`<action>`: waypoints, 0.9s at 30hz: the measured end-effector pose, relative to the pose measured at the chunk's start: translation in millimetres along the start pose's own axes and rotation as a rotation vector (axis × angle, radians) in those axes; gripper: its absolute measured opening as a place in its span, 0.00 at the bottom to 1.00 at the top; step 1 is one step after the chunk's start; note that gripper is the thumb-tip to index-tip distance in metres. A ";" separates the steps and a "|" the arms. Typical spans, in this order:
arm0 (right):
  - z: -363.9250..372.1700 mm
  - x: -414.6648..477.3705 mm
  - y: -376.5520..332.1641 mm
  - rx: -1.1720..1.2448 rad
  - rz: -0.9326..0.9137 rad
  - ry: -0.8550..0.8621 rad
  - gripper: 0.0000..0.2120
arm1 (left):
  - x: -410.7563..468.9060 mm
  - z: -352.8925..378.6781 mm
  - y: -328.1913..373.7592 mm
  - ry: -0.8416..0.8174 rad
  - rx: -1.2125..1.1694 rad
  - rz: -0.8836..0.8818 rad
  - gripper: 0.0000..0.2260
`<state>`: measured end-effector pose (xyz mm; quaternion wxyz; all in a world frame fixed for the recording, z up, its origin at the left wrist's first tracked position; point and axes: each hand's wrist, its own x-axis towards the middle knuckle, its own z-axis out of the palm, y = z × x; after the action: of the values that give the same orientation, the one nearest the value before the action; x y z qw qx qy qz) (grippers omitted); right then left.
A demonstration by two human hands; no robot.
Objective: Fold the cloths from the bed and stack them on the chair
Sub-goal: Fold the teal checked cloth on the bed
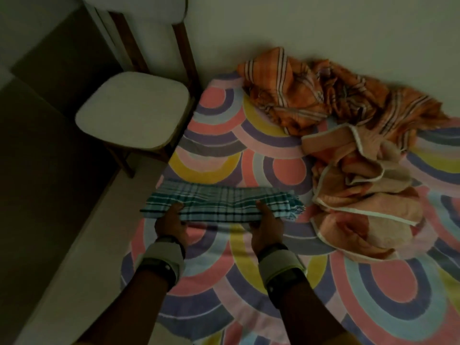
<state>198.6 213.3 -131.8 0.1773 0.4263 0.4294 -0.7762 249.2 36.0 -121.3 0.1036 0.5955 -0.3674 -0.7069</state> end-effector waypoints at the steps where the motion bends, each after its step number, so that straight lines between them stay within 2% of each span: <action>1: 9.6 -18.2 -7.6 0.000 -0.004 -0.014 0.23 | -11.1 -3.6 15.7 0.017 -0.002 0.009 0.20; 4: 46.8 -61.3 -23.3 0.081 0.008 -0.070 0.23 | -31.5 -8.3 77.1 -0.004 -0.036 0.056 0.22; 6: 67.0 -72.4 -26.4 0.107 0.031 -0.094 0.21 | -28.2 -7.8 104.3 -0.024 -0.068 0.069 0.20; 8: 109.8 -74.8 -29.1 0.141 0.048 -0.151 0.16 | -13.1 -0.6 152.5 -0.044 -0.119 0.146 0.17; 11: 183.3 -57.4 -20.3 0.192 0.044 -0.212 0.16 | 34.4 21.5 217.3 -0.043 -0.133 0.243 0.18; 13: 243.0 -23.7 -1.3 0.213 0.044 -0.247 0.16 | 98.0 28.4 261.7 -0.009 -0.191 0.188 0.18; 15: 288.5 0.2 9.7 0.228 0.052 -0.309 0.13 | 153.6 34.7 300.1 -0.028 -0.446 0.066 0.19; 16: 318.7 19.9 16.2 0.202 0.057 -0.334 0.11 | 187.2 40.1 319.0 -0.094 -0.409 0.095 0.18; 18: 376.0 63.4 32.2 0.188 0.051 -0.314 0.12 | 261.8 52.7 349.7 -0.165 -0.292 0.044 0.13; 19: 403.6 86.0 42.4 0.233 0.064 -0.318 0.15 | 295.0 58.1 364.4 -0.121 -0.137 0.107 0.12; 20: 413.4 94.4 39.1 0.227 0.064 -0.322 0.16 | 305.7 62.8 372.4 -0.112 -0.096 0.111 0.13; 24: 456.0 142.4 74.7 0.254 0.050 -0.213 0.31 | 382.5 82.6 397.4 -0.225 0.019 0.083 0.07; 27: 448.0 152.1 98.6 0.158 0.112 -0.123 0.24 | 408.2 79.7 386.4 -0.206 0.168 0.054 0.09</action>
<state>-53.7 -195.2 -186.4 0.2123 0.4138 0.3304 -0.8213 -46.3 -444.7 -183.7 0.0342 0.5162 -0.4500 -0.7279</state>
